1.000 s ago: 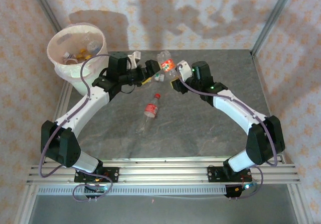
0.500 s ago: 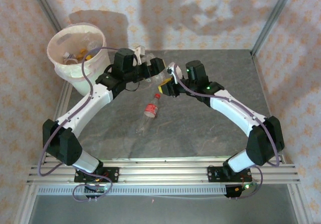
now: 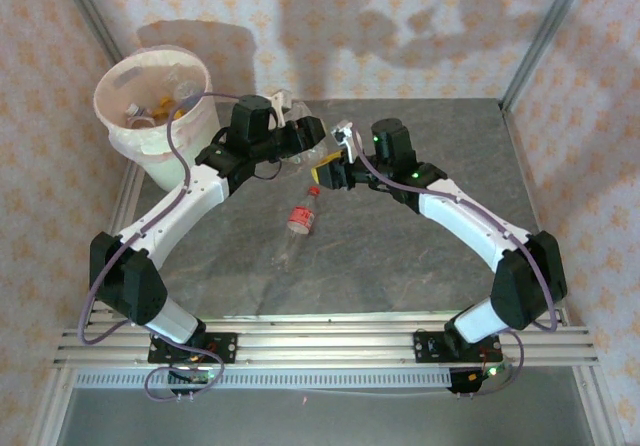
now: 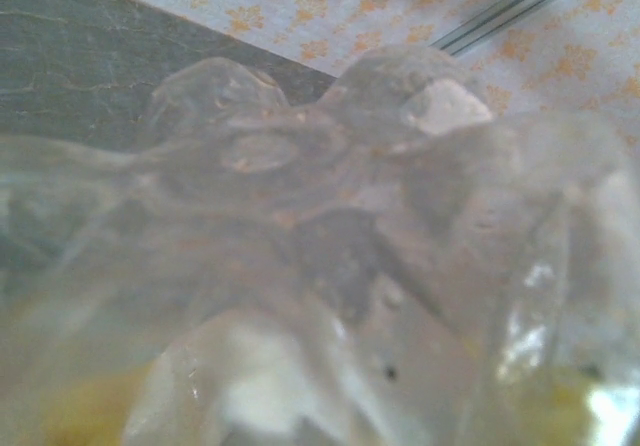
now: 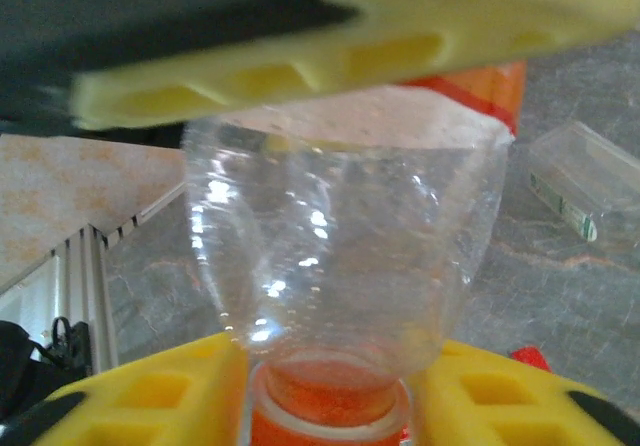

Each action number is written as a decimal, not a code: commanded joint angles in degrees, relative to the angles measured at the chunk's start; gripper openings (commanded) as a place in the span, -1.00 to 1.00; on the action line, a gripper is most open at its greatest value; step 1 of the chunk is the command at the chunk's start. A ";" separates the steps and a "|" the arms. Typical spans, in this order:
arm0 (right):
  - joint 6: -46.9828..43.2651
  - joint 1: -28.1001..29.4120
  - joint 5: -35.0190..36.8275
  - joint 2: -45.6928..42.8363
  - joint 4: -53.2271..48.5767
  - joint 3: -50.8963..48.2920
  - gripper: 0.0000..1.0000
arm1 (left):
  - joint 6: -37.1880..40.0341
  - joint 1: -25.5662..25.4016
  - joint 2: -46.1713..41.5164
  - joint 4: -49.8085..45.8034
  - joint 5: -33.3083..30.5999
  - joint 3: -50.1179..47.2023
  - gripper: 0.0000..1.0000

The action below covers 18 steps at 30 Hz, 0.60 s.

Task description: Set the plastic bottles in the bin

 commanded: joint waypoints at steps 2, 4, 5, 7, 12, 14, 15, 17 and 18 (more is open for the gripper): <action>-0.90 0.04 2.83 -1.41 -0.18 3.52 0.33 | 0.90 0.06 -2.02 -0.59 -2.71 0.12 0.13; -0.93 0.07 4.57 -2.24 -0.21 3.06 0.50 | 1.82 0.11 -2.25 -2.11 -3.91 0.99 0.13; -1.05 0.07 5.11 -2.89 0.12 2.64 0.81 | 2.26 0.15 -2.36 -2.99 -4.36 1.44 0.12; -1.11 0.02 6.20 -4.20 1.10 1.81 0.98 | 2.83 0.12 -2.61 -4.27 -5.25 1.94 0.12; 0.77 0.06 13.12 -8.15 6.29 -1.96 0.98 | 4.38 0.22 -4.34 -7.31 -9.71 2.32 0.11; 0.89 0.08 15.45 -9.75 8.83 -3.82 0.98 | 5.72 0.30 -5.28 -10.73 -13.86 3.29 0.11; 0.18 0.07 15.81 -10.54 9.76 -4.62 0.98 | 6.56 0.45 -5.92 -11.44 -15.15 3.50 0.11; -0.15 0.05 18.05 -11.95 11.53 -6.40 0.98 | 8.08 1.02 -7.28 -13.77 -18.24 4.97 0.11; -0.27 0.06 19.28 -12.53 11.84 -6.95 0.98 | 8.87 1.36 -7.67 -15.22 -19.83 6.06 0.11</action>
